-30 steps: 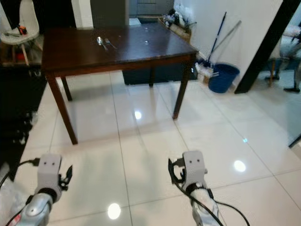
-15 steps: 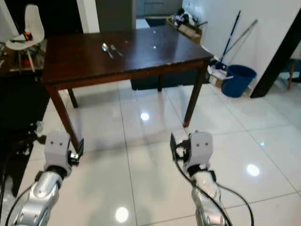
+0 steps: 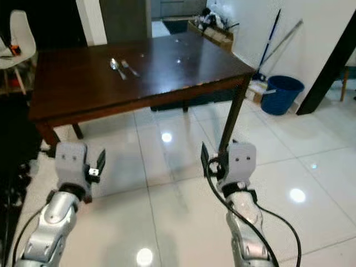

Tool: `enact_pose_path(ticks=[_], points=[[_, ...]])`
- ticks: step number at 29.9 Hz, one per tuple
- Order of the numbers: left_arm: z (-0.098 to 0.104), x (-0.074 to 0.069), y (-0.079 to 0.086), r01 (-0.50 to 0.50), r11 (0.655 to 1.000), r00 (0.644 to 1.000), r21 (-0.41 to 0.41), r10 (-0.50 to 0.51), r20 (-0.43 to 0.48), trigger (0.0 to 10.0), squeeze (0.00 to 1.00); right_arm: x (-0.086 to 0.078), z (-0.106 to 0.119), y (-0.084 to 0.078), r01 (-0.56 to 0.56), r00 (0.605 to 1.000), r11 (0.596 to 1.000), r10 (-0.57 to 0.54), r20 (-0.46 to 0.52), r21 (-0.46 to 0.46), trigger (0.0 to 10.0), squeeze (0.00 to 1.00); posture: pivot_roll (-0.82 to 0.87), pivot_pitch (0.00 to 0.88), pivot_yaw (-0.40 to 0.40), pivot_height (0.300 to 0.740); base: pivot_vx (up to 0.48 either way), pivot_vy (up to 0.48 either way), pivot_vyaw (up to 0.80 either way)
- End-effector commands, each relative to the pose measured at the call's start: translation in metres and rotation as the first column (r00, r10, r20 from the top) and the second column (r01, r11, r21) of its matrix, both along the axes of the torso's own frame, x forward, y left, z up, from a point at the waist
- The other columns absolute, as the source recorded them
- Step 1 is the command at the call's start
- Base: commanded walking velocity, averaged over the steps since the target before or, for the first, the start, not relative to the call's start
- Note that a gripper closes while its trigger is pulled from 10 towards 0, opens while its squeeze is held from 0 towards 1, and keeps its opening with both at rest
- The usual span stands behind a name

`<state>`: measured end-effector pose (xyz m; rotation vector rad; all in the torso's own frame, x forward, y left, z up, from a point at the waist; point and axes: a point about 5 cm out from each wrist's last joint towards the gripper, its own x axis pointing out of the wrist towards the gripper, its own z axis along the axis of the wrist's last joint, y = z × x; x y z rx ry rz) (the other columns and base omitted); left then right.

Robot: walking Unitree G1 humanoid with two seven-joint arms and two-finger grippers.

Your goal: Setting the table

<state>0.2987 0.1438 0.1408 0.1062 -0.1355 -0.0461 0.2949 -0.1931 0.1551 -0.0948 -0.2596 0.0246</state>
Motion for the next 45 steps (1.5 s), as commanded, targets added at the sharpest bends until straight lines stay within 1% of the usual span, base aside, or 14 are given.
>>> enact_pose_path(ticks=[1,15,45], points=[[-0.0062,-0.0032,0.0067,-0.021,1.0,0.999,0.01,0.022,-0.033,10.0,0.0,-0.0014,-0.0039,0.0056,-0.012,1.0,1.0,0.012,-0.018,0.016,10.0,0.0,-0.07,0.0,0.083,0.74,0.48,0.0,0.0],[-0.0042,-0.0036,0.0039,-0.014,1.0,0.999,0.005,0.014,-0.042,10.0,0.0,-0.0028,-0.0081,0.0059,-0.006,0.999,1.0,0.007,-0.043,0.017,10.0,0.0,-0.07,0.0,0.087,0.74,0.48,0.0,0.0],[-0.0026,-0.0017,0.003,-0.015,1.0,0.999,0.002,0.015,-0.045,10.0,0.0,-0.0021,-0.0104,0.0079,-0.011,0.998,1.0,0.012,-0.056,0.018,10.0,0.0,-0.07,0.0,0.091,0.74,0.48,0.0,0.0]])
